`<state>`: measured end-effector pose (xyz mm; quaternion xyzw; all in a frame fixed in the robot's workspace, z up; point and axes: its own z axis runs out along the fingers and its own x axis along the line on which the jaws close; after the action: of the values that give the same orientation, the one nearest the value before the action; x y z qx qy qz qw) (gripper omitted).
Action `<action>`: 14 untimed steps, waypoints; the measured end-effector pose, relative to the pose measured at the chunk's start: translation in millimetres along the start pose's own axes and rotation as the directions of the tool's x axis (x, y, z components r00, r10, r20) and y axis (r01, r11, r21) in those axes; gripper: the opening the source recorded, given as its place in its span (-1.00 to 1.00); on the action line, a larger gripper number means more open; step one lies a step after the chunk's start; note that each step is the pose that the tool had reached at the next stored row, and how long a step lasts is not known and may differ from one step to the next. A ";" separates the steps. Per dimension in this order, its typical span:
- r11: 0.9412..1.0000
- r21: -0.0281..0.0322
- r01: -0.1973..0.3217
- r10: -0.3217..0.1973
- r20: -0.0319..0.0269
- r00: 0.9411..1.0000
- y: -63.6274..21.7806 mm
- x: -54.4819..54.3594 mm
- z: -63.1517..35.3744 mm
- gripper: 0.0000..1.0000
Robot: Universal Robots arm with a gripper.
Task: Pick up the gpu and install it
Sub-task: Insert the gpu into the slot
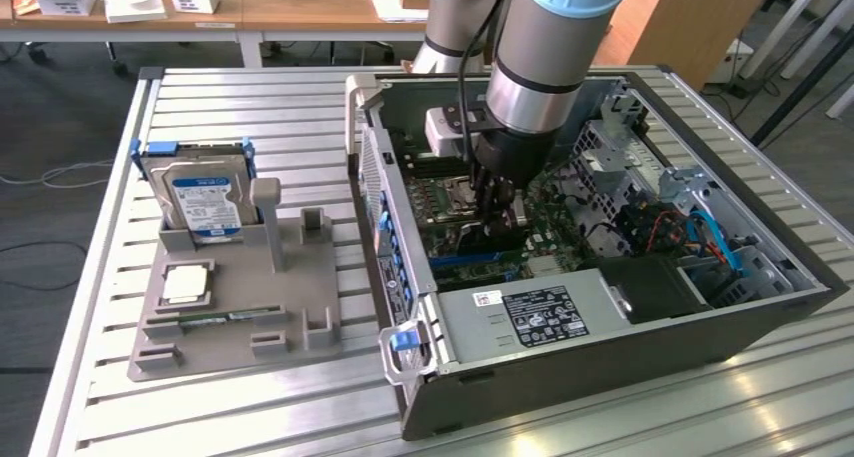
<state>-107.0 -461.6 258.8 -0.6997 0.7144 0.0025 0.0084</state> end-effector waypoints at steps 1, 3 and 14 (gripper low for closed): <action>1.000 0.000 0.000 0.000 0.000 1.000 0.0 0.0 0.0 -0.45; 1.000 0.000 0.000 0.000 0.000 1.000 0.0 0.0 0.1 -0.45; 1.000 0.000 0.000 0.000 0.000 1.000 0.0 0.0 0.9 -0.45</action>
<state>-107.0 -461.5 257.9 -0.6997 0.7144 0.0025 0.0085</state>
